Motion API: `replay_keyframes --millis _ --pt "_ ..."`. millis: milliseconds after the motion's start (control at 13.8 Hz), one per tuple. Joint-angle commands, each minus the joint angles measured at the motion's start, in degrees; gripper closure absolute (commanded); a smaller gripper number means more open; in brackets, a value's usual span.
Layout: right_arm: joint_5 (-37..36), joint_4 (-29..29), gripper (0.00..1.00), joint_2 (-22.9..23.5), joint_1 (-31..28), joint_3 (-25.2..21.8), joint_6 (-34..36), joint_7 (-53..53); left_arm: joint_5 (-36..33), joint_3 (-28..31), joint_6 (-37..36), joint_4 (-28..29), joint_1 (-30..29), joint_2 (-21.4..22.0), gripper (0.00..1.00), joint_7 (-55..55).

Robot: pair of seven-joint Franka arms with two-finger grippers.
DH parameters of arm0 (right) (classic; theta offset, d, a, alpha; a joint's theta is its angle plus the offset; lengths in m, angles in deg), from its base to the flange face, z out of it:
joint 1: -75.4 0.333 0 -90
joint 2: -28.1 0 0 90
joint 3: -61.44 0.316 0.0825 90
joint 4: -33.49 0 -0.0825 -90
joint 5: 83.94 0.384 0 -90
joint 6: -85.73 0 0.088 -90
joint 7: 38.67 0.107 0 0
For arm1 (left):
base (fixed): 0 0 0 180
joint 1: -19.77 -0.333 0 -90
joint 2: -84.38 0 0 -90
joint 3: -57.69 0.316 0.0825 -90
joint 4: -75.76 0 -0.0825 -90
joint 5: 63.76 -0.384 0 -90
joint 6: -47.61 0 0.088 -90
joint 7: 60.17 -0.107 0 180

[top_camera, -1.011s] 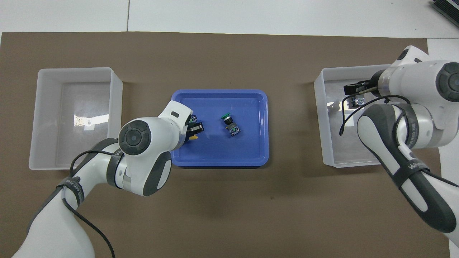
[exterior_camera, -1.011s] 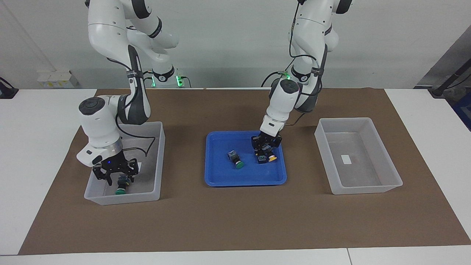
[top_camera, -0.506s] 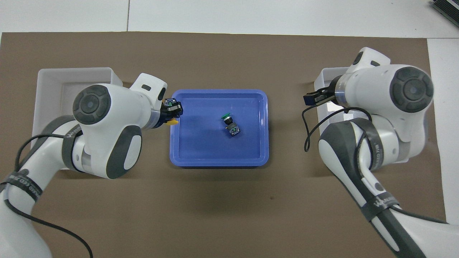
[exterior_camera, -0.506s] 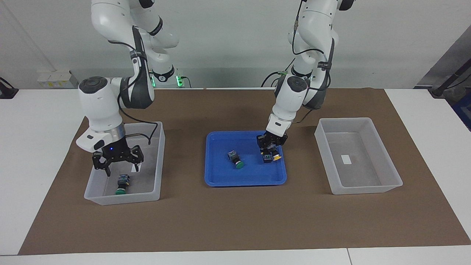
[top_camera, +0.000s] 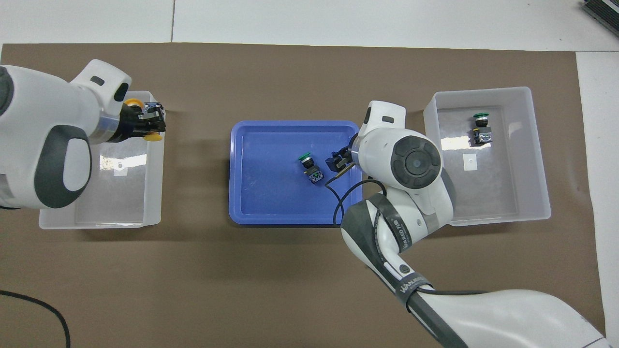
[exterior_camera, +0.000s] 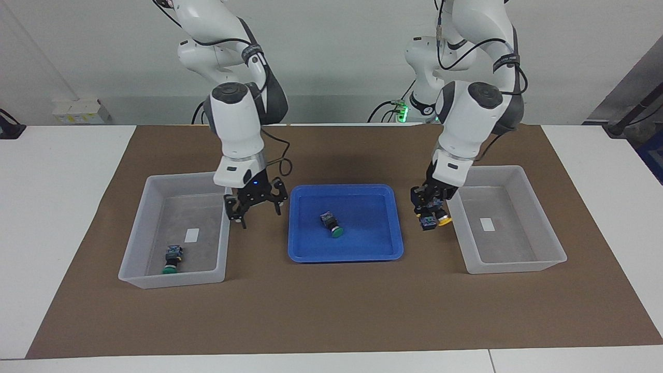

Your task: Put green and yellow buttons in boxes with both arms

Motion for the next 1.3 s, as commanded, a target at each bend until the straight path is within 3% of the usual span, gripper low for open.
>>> replay_keyframes --millis 0,289,506,650,794,867,1083,1228 --pt "0.7 -0.02 0.0 2.15 2.24 0.14 -2.37 3.79 -0.31 -0.64 -0.97 0.78 -4.85 0.25 1.0 -7.9" --pt "0.0 -0.19 0.0 6.11 7.52 0.05 -5.98 12.67 -0.22 -0.56 6.04 10.51 -9.43 1.84 1.0 -15.29" --pt "-0.53 -1.5 0.0 6.12 7.79 -0.04 -5.81 12.86 -0.22 -0.56 13.51 16.15 -9.7 0.52 1.0 -15.39" --pt "-0.53 -1.77 0.0 5.94 7.79 -0.13 -5.37 12.95 -0.22 -0.56 14.5 17.48 -9.62 0.52 1.0 -15.39" --pt "-0.53 -1.77 0.76 5.85 7.53 -0.21 -5.46 12.86 -0.22 -0.56 14.06 17.48 -9.62 0.52 0.92 -15.3" --pt "-0.53 -1.69 1.0 5.76 7.18 -0.21 -5.54 12.86 -0.22 -0.47 13.98 17.48 -9.96 0.52 0.92 -15.47" --pt "-0.44 -1.51 1.0 3.05 5.34 -0.39 -4.32 13.04 -0.22 -0.47 14.41 17.48 -11.72 0.52 0.93 -16.96" --pt "-0.18 -1.6 1.0 -1.16 2.35 -0.39 0.58 13.21 -0.31 -0.47 14.68 17.48 -12.78 0.43 0.93 -17.23"
